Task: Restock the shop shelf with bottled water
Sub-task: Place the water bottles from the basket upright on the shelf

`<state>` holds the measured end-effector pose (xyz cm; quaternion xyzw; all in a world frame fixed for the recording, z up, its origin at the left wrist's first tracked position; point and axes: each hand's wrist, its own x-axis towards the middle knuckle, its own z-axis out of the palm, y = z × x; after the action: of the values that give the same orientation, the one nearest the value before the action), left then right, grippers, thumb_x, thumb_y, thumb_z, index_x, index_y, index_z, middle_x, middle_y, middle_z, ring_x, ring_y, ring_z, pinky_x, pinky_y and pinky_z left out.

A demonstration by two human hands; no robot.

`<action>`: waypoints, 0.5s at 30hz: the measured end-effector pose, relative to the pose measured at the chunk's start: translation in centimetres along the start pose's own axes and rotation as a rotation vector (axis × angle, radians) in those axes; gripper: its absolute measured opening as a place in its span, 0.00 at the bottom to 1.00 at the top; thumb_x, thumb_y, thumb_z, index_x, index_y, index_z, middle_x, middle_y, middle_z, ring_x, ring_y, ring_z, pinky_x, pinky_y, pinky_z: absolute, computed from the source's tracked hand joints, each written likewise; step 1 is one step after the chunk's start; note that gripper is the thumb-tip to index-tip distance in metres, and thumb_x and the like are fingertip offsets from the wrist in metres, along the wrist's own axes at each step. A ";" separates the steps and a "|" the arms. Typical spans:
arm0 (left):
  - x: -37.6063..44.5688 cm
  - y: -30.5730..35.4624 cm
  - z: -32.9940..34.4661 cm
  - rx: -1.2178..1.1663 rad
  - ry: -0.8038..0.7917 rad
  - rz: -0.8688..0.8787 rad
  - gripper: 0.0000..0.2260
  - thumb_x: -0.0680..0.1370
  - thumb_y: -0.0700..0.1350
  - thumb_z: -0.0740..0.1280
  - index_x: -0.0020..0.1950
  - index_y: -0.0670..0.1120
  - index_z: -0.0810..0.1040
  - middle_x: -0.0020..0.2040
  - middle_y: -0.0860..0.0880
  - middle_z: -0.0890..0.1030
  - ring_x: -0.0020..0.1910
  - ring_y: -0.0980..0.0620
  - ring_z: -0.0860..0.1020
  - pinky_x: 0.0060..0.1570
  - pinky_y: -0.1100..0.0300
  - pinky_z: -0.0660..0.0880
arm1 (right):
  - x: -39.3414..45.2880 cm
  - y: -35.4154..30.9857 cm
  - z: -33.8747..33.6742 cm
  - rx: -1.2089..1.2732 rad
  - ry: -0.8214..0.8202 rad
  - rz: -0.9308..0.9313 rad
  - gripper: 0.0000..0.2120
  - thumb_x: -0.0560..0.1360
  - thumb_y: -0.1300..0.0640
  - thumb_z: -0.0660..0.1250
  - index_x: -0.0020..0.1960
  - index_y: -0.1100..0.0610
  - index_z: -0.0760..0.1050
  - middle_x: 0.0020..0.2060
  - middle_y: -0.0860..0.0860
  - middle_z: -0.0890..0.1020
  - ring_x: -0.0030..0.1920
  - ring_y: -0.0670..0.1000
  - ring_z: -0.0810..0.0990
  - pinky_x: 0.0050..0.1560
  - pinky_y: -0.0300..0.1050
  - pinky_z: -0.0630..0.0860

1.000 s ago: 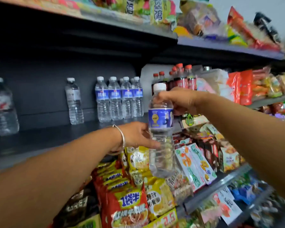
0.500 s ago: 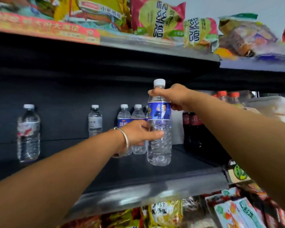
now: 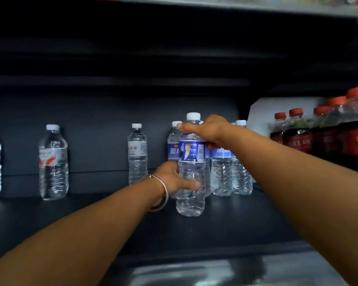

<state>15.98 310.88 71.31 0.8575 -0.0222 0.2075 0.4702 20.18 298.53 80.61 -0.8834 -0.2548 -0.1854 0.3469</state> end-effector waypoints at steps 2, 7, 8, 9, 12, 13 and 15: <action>0.3 -0.2 -0.5 -0.061 -0.061 -0.023 0.14 0.70 0.32 0.71 0.55 0.38 0.78 0.41 0.50 0.80 0.31 0.61 0.80 0.33 0.73 0.76 | 0.8 -0.1 0.5 0.053 -0.030 -0.024 0.26 0.70 0.34 0.65 0.36 0.58 0.69 0.26 0.52 0.72 0.25 0.50 0.70 0.25 0.38 0.64; 1.2 -1.3 -2.2 -0.028 -0.091 -0.140 0.10 0.73 0.38 0.70 0.52 0.47 0.77 0.49 0.50 0.80 0.52 0.52 0.77 0.47 0.62 0.71 | 2.5 0.4 1.4 0.290 -0.211 -0.056 0.14 0.73 0.46 0.66 0.45 0.58 0.73 0.32 0.53 0.74 0.26 0.49 0.70 0.25 0.36 0.64; 1.3 -1.4 -2.5 -0.028 -0.085 -0.148 0.11 0.73 0.37 0.70 0.53 0.47 0.76 0.50 0.49 0.80 0.54 0.51 0.76 0.49 0.60 0.68 | 2.7 0.6 1.7 0.287 -0.203 -0.060 0.14 0.72 0.47 0.67 0.46 0.58 0.74 0.31 0.53 0.74 0.25 0.49 0.71 0.25 0.36 0.64; 1.5 -1.6 -2.7 -0.046 -0.077 -0.147 0.11 0.74 0.36 0.68 0.55 0.45 0.76 0.49 0.49 0.80 0.53 0.51 0.76 0.49 0.60 0.68 | 2.9 0.7 1.9 0.273 -0.179 -0.064 0.15 0.72 0.46 0.68 0.45 0.58 0.74 0.29 0.52 0.74 0.24 0.49 0.70 0.25 0.36 0.64; 1.6 -1.7 -2.9 -0.071 -0.068 -0.140 0.09 0.74 0.34 0.67 0.50 0.47 0.76 0.48 0.50 0.80 0.53 0.50 0.76 0.51 0.59 0.69 | 3.2 0.6 2.6 0.246 -0.111 -0.072 0.18 0.69 0.42 0.71 0.39 0.57 0.72 0.20 0.50 0.71 0.20 0.46 0.68 0.24 0.35 0.63; 1.6 -1.7 -2.7 -0.071 -0.093 -0.128 0.08 0.74 0.37 0.68 0.47 0.48 0.76 0.48 0.51 0.80 0.53 0.53 0.78 0.52 0.60 0.70 | 3.2 0.5 2.7 0.234 -0.102 -0.076 0.19 0.69 0.41 0.71 0.38 0.57 0.72 0.20 0.49 0.71 0.19 0.46 0.66 0.24 0.35 0.62; 1.6 -1.7 -1.9 -0.078 -0.106 -0.076 0.05 0.74 0.41 0.70 0.45 0.50 0.76 0.42 0.57 0.81 0.40 0.65 0.79 0.40 0.74 0.74 | 3.1 0.4 2.9 0.193 -0.101 -0.087 0.22 0.68 0.37 0.70 0.37 0.57 0.71 0.23 0.51 0.71 0.20 0.47 0.66 0.25 0.37 0.63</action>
<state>17.17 313.65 71.41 0.8486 -0.0225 0.1427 0.5090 23.31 301.35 79.97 -0.8423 -0.3265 -0.1303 0.4086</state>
